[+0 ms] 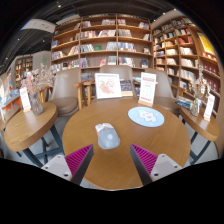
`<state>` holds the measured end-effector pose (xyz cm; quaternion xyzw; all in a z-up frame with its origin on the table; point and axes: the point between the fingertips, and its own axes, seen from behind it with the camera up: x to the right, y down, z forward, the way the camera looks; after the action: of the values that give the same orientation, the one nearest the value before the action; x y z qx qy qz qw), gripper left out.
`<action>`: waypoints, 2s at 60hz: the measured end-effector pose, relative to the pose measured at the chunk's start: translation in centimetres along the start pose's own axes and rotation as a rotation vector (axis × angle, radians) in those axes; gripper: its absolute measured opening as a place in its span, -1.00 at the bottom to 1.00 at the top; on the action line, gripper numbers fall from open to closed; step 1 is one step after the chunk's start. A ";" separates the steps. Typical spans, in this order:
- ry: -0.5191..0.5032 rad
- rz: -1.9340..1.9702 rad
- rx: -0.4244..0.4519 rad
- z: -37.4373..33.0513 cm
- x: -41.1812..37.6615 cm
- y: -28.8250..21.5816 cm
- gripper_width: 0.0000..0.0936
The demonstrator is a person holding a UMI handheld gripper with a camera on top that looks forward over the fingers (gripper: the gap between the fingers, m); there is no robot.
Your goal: Arrange mouse
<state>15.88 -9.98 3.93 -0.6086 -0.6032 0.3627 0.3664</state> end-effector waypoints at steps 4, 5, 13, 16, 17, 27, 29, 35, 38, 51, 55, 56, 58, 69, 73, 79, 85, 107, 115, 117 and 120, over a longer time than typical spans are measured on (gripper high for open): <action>0.000 0.009 -0.011 1.6 -0.2 -0.3 0.80; 0.000 0.009 -0.013 2.0 -0.3 -0.4 0.80; 0.008 0.003 -0.050 4.8 -0.3 -0.2 0.79; 0.004 -0.001 -0.071 5.8 -0.4 0.1 0.80; 0.004 0.000 -0.075 6.2 -0.4 0.2 0.79; 0.008 0.005 -0.097 8.2 -0.4 -0.1 0.79; 0.010 0.011 -0.103 8.7 -0.3 -0.2 0.79; 0.006 0.025 -0.122 9.9 -0.3 -0.6 0.80; 0.010 0.016 -0.125 10.4 -0.1 -0.9 0.80; 0.024 0.022 -0.147 13.2 0.4 -1.4 0.79; 0.020 0.035 -0.154 13.5 0.3 -1.3 0.77; 0.020 0.035 -0.154 13.6 0.4 -1.3 0.76; 0.021 0.032 -0.150 13.7 0.5 -1.4 0.74; 0.010 0.007 -0.137 14.4 0.0 -1.6 0.42; 0.005 -0.007 -0.133 14.5 0.0 -1.8 0.16; -0.046 -0.014 -0.135 14.0 -0.5 -2.4 0.01; -0.077 -0.031 -0.088 12.6 0.3 -5.2 0.01; 0.042 -0.027 0.000 17.3 14.4 -15.3 0.00; 0.061 -0.045 -0.051 21.6 17.3 -12.0 0.00; 0.060 -0.046 -0.070 22.2 17.7 -11.1 0.00; 0.058 -0.037 -0.088 23.0 18.0 -10.0 0.00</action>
<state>-8.95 8.23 1.95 -0.6230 -0.6188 0.3111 0.3635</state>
